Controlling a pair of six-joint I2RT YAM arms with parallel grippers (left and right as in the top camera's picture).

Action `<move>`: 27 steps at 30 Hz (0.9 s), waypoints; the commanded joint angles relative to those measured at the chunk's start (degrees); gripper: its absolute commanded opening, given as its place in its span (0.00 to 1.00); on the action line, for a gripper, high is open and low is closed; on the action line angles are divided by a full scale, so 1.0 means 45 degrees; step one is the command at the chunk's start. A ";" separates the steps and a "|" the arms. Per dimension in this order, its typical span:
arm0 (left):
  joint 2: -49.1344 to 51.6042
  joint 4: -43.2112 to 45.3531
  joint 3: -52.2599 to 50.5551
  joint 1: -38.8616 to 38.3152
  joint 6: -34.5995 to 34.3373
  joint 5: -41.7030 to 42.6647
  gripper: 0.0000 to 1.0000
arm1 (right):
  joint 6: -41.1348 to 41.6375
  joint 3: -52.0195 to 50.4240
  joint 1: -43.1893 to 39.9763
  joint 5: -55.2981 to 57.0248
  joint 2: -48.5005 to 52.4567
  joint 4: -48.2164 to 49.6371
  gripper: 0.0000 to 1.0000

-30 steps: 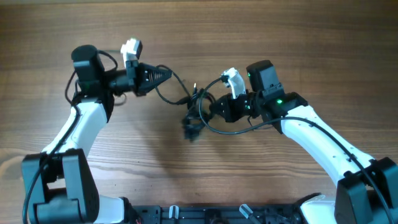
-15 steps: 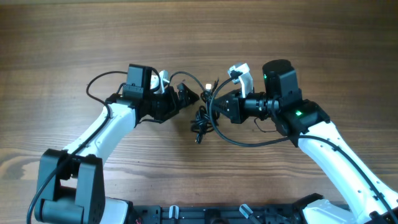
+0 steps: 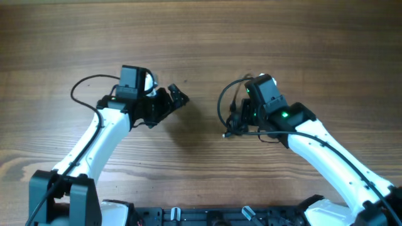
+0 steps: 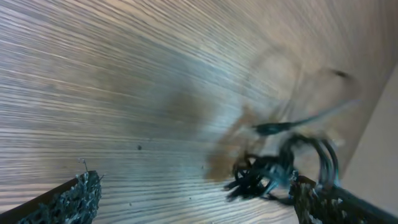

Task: Untangle cables

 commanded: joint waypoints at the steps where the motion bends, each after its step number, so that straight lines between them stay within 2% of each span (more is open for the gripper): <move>1: -0.0126 0.0588 0.0151 -0.0811 -0.0141 -0.0010 1.00 | -0.0097 0.0044 -0.0015 -0.0044 0.0049 0.0126 0.76; 4: -0.0126 0.1690 0.0151 -0.1695 -0.0141 -0.0015 1.00 | -0.0151 0.0175 -0.0661 -0.0724 -0.0170 0.0102 0.84; 8: -0.0117 0.3313 0.0155 -0.2909 -0.0670 -0.0049 1.00 | -0.1350 0.0209 -0.3463 -0.3351 -0.0811 0.0117 0.84; 12: -0.0112 0.3342 0.0155 -0.3735 -0.0597 -0.0787 1.00 | -0.2239 0.0209 -0.5445 -0.4945 -0.0806 0.0126 0.84; 16: 0.0000 0.3230 0.0155 -0.5183 0.2059 -0.0787 0.93 | -0.3376 0.0204 -0.5843 -0.5994 -0.0806 0.0146 0.84; 17: 0.0238 0.3162 0.0151 -0.5561 0.2851 -0.1073 0.86 | -0.3385 0.0204 -0.5843 -0.5994 -0.0806 0.0126 0.84; 19: 0.0869 0.3002 0.0151 -0.5829 0.3478 -0.1836 0.75 | -0.3390 0.0204 -0.5843 -0.5999 -0.0806 0.0034 0.84; 20: 0.1292 0.3084 0.0151 -0.5824 0.3905 -0.1831 0.73 | -0.3453 0.0204 -0.5843 -0.5999 -0.0806 -0.0024 0.84; 21: 0.1763 0.3254 0.0151 -0.5824 0.4405 -0.1821 0.67 | -0.3696 0.0204 -0.5843 -0.5999 -0.0806 -0.0044 0.84; 25: 0.2705 0.4483 0.0151 -0.6178 0.6149 -0.1821 0.63 | -0.3701 0.0204 -0.5843 -0.6067 -0.0806 -0.0049 0.84; 27: 0.2822 0.5017 0.0151 -0.6207 0.6407 -0.1938 0.63 | -0.3696 0.0204 -0.5843 -0.6188 -0.0806 -0.0053 0.84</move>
